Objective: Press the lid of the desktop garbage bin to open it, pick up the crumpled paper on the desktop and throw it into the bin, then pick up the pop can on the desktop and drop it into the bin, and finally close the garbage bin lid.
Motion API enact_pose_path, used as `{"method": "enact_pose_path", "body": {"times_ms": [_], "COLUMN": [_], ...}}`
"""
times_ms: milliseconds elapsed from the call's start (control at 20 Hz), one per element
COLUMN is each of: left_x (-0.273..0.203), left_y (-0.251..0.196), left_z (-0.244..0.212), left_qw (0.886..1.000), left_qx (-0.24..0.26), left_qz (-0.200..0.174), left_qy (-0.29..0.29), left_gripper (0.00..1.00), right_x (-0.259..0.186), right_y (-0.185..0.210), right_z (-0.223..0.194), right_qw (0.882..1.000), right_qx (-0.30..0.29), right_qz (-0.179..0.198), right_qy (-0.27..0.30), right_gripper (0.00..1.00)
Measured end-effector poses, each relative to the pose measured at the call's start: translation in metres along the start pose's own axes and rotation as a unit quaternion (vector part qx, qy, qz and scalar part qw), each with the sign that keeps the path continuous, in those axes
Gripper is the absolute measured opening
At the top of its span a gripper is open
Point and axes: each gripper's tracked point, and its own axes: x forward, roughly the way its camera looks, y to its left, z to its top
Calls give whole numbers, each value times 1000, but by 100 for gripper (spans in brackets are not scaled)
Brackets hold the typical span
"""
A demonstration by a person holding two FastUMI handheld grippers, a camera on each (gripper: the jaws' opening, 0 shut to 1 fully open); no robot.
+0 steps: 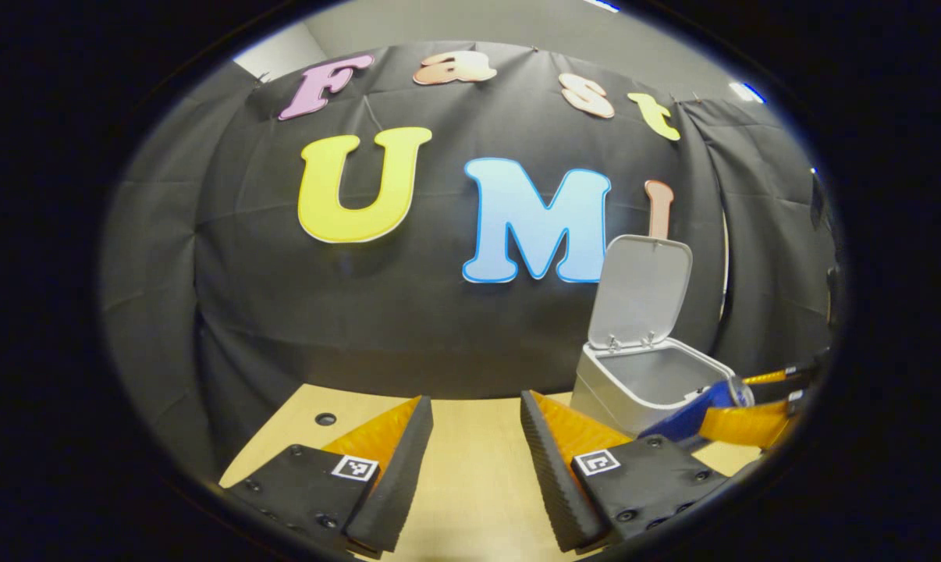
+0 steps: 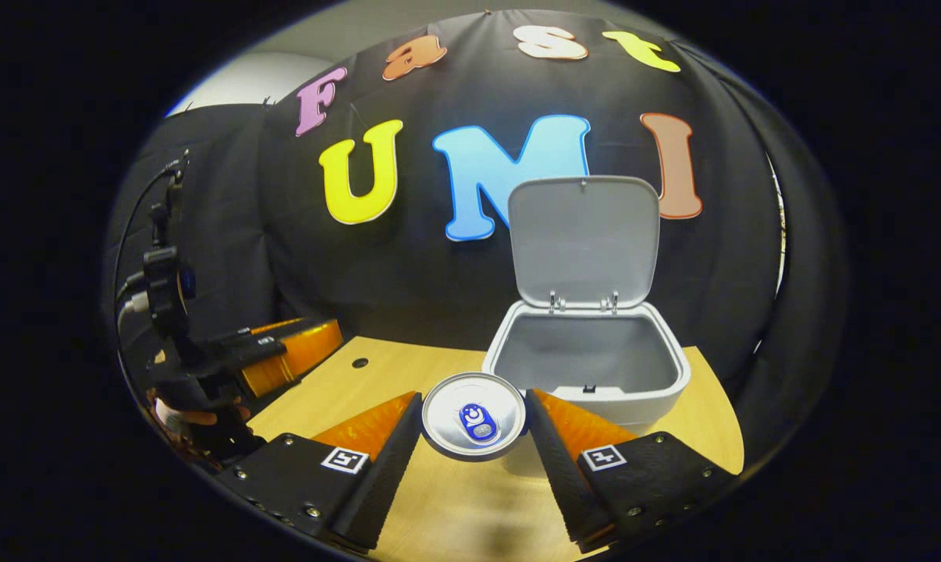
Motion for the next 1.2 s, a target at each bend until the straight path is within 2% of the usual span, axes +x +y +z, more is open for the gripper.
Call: {"method": "enact_pose_path", "body": {"times_ms": [50, 200, 250, 450, 550, 700, 850, 1000, 1050, 1150, 1200], "left_x": [-2, -2, -2, -3, -4, -8, -12, -14, -15, -14, -14], "left_y": [1, 4, 5, 12, 16, 22, 30, 39, 43, 49, 52], "left_z": [-1, -2, -3, -5, -6, -5, -6, -7, -7, -8, -8], "left_qw": [1000, 1000, 1000, 1000, 1000, 1000, 999, 999, 998, 998, 998], "left_qx": [1, 3, 2, -1, 1, 3, 4, 5, 7, 9, 10], "left_qz": [1, 5, 7, 17, 23, 30, 39, 50, 54, 62, 64], "left_qy": [1, 3, 4, 7, 8, 8, 10, 14, 14, 16, 16], "left_gripper": [81, 81, 76, 72, 81, 81, 81, 72, 76, 76, 81], "right_x": [-1, -3, -3, 3, 9, 21, 34, 50, 55, 67, 72], "right_y": [-2, -11, -13, -36, -44, -59, -71, -82, -85, -91, -93], "right_z": [14, 54, 64, 101, 110, 111, 107, 97, 92, 82, 77], "right_qw": [1000, 999, 998, 995, 994, 993, 993, 994, 995, 996, 996], "right_qx": [-2, -16, -15, -1, 12, 36, 35, 27, 23, 13, 10], "right_qz": [0, -7, -9, -25, -28, -37, -50, -60, -63, -68, -69], "right_qy": [-13, -51, -60, -96, -108, -107, -102, -85, -79, -61, -53], "right_gripper": [84, 84, 84, 84, 84, 83, 84, 84, 84, 84, 84]}}
